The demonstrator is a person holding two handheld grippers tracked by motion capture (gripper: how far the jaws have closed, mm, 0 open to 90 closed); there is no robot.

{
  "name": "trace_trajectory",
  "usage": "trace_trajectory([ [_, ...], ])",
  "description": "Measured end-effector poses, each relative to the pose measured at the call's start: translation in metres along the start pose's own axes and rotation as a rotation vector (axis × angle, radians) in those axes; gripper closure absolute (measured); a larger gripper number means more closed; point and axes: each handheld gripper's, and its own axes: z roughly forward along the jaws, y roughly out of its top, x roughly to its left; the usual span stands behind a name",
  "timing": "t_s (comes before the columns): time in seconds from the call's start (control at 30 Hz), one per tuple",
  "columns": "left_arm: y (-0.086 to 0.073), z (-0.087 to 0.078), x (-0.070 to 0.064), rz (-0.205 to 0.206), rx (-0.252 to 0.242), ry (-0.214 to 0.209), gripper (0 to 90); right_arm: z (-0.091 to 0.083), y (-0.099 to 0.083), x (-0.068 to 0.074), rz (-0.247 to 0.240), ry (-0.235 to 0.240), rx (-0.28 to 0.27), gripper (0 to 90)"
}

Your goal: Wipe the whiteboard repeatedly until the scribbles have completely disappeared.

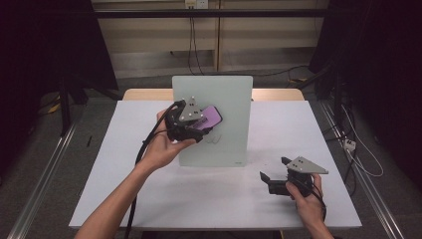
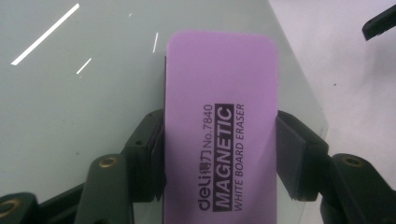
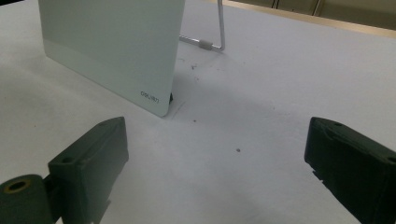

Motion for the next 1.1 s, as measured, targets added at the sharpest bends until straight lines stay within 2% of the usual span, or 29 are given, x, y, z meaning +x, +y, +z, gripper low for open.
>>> trace_trajectory([
  [0.27, -0.008, 0.009, -0.013, 0.038, 0.042, -0.02, 41.0, 0.0, 0.0, 0.0, -0.001, 0.0, 0.0, 6.4],
  [0.4, -0.018, 0.016, -0.022, 0.041, 0.065, -0.059, 41.0, 0.0, 0.0, 0.0, -0.003, -0.001, -0.002, 6.3],
  [0.5, -0.025, 0.022, -0.03, 0.058, 0.091, -0.078, 41.1, 0.0, 0.0, 0.0, -0.002, -0.001, 0.001, 6.3],
  [0.7, -0.035, 0.028, -0.038, 0.051, 0.111, -0.107, 41.0, -0.001, 0.0, 0.0, -0.002, -0.002, -0.001, 6.4],
  [0.9, -0.034, 0.024, -0.033, 0.035, 0.103, -0.103, 41.1, -0.001, 0.0, 0.0, -0.003, -0.002, -0.003, 6.4],
  [1.1, -0.027, 0.007, -0.015, 0.007, 0.06, -0.056, 41.1, -0.001, 0.0, 0.0, -0.001, -0.003, -0.002, 6.4],
])
